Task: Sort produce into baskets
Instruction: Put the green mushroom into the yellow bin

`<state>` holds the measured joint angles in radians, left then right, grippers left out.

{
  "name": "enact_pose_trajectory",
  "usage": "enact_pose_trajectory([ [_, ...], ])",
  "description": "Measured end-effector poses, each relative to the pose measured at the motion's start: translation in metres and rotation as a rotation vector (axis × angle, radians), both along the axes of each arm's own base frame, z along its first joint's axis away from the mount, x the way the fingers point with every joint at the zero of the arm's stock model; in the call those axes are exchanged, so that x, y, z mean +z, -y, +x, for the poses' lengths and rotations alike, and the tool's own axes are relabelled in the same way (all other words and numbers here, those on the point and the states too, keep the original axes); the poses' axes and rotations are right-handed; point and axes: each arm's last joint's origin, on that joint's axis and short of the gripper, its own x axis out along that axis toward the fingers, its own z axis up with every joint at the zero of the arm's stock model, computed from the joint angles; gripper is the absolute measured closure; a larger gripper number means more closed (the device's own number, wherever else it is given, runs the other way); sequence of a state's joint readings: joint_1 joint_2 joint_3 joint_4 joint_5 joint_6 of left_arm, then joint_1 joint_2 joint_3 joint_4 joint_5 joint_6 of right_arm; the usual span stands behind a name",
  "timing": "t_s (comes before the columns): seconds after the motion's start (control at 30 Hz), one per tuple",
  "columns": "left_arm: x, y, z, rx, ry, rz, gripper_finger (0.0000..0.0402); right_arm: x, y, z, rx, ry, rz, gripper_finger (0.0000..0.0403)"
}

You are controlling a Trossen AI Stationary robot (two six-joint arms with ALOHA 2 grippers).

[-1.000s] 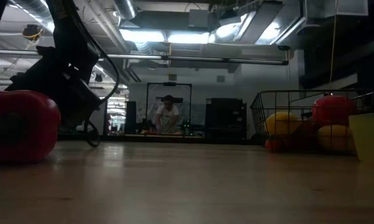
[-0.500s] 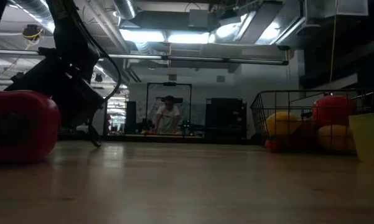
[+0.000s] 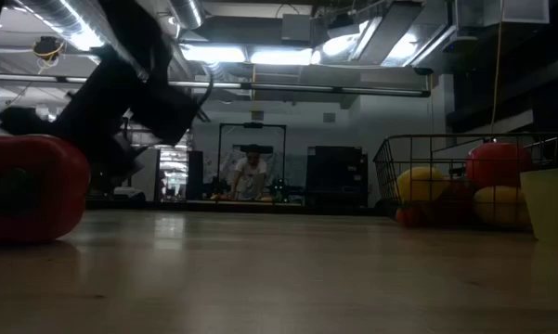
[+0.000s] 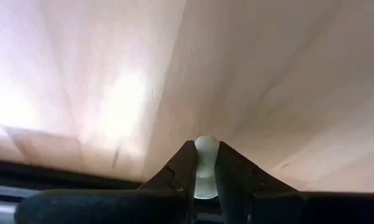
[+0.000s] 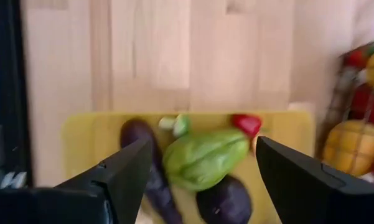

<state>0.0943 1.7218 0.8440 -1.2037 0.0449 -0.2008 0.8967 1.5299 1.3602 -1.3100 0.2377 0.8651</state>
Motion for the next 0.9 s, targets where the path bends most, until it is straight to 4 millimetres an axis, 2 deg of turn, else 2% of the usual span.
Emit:
enact_pose_trajectory([
  [0.27, 0.055, -0.004, 0.045, 0.078, 0.320, 0.059, 0.0357, 0.002, 0.004, 0.005, 0.017, 0.171, -0.154, 0.0116],
  [0.5, 0.090, -0.005, 0.097, 0.256, 0.769, 0.101, 0.0354, 0.006, 0.008, 0.010, -0.008, 0.366, -0.306, 0.0116],
  [0.7, 0.115, 0.001, 0.137, 0.303, 1.233, -0.013, 0.0355, 0.010, 0.009, 0.015, -0.008, 0.502, -0.412, 0.0116],
  [0.9, 0.139, 0.017, 0.156, 0.267, 1.536, -0.094, 0.0342, 0.014, 0.018, 0.035, 0.011, 0.561, -0.492, 0.0116],
])
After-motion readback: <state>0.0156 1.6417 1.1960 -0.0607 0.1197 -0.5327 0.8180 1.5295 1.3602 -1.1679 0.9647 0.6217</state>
